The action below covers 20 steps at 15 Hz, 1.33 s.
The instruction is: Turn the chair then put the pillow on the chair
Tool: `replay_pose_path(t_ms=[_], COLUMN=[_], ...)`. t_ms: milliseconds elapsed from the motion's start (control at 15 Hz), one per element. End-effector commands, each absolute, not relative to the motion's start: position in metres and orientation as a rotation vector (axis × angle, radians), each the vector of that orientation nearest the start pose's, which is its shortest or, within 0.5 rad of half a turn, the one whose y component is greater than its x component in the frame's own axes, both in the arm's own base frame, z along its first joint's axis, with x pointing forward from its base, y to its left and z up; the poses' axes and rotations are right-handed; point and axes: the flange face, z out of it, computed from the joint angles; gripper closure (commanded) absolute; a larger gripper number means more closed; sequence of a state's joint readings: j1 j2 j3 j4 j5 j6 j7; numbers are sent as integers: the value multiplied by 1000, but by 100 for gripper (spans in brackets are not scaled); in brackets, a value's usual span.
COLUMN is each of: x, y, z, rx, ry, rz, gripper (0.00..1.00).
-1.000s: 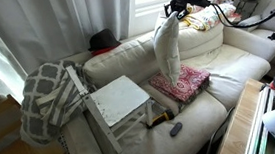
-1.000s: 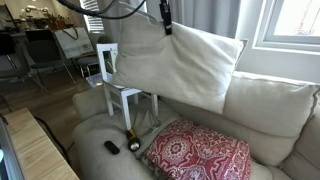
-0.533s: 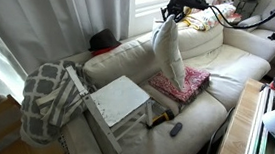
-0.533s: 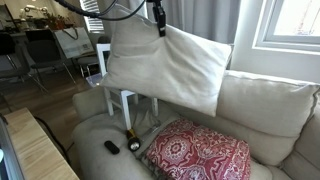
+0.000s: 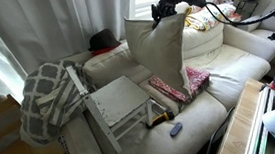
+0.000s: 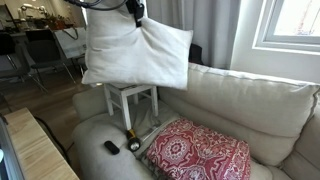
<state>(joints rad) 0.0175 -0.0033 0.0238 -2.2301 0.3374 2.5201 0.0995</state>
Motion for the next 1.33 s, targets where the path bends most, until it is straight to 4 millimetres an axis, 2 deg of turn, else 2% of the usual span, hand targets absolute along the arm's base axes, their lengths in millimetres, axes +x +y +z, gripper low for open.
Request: replay_pose_path(t_ms=[0,200,467,533,867,933,1267], x=[530,524,517,524,522,522,523], y=[50,74,96,89,94,94,122], z=[431,435,431,415,415,415,412], rx=[-2721,-2638,-2561,-2620,-2603,-2602,-2551], ry=[208,26,-94,-48,-75,-75,-226], rz=[-421,-369,-285,-271,-264,-264,-310], gripper=[96,96,96,83,83,96,96])
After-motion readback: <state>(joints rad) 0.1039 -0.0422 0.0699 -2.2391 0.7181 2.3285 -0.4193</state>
